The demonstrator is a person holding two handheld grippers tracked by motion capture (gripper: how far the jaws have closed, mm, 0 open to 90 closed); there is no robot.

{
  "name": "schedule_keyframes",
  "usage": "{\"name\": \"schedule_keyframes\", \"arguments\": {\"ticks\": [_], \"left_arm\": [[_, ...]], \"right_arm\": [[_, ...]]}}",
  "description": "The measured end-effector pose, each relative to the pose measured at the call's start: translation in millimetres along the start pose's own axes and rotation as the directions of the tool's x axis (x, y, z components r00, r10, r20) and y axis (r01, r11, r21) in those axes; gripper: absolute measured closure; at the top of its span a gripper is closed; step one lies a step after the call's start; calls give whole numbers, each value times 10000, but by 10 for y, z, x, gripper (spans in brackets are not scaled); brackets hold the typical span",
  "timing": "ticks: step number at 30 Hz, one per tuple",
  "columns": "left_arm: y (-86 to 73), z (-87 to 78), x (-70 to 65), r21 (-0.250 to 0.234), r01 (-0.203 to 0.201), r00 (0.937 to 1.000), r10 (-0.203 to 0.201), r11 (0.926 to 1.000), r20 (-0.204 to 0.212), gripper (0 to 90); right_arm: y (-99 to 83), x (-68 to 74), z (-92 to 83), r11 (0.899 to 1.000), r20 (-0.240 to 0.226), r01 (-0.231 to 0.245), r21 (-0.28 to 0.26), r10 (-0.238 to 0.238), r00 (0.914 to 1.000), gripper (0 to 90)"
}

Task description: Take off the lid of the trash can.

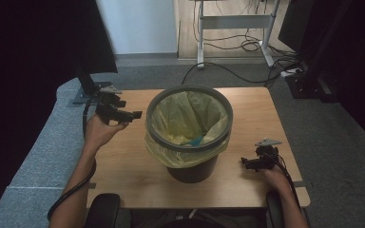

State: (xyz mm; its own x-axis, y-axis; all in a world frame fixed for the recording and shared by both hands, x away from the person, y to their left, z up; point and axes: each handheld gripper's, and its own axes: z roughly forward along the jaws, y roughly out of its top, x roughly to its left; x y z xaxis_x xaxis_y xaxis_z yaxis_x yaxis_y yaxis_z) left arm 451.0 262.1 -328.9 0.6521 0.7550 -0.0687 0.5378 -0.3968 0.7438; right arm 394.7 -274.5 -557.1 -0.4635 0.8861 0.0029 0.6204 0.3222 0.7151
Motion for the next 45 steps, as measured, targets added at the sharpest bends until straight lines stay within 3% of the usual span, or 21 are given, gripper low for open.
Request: {"name": "schedule_keyframes", "arguments": {"ticks": [6,19,26,32,37,40,45], "left_arm": [[202,-91,-40,-80,-241,9997,240,9997,-49,116],[610,-163,-205,-223,-574,9976,582,9981,376,142],[790,-83,-359,-172,-864,9942,873,9961,630,175],[867,95,-447,254,-995,9937,980,9947,547,206],[878,226,-460,826,-913,9957,895,9924,251,294],[877,258,-456,966,-785,9957,734,9922,558,374],[881,289,-515,1135,-936,9940,862,9891,680,486]], "right_arm": [[-1,2,1,10000,12,2,-18,-2,10000,0],[0,2,0,10000,-8,0,-12,0,10000,0],[0,3,1,10000,-9,1,-16,-1,10000,0],[-1,4,0,10000,-24,19,-15,-19,10000,0],[-1,6,-1,10000,-34,30,-16,-30,10000,0],[-2,7,-3,10000,-58,46,3,-46,10000,0],[-2,7,-3,10000,-58,49,2,-49,10000,0]]}}
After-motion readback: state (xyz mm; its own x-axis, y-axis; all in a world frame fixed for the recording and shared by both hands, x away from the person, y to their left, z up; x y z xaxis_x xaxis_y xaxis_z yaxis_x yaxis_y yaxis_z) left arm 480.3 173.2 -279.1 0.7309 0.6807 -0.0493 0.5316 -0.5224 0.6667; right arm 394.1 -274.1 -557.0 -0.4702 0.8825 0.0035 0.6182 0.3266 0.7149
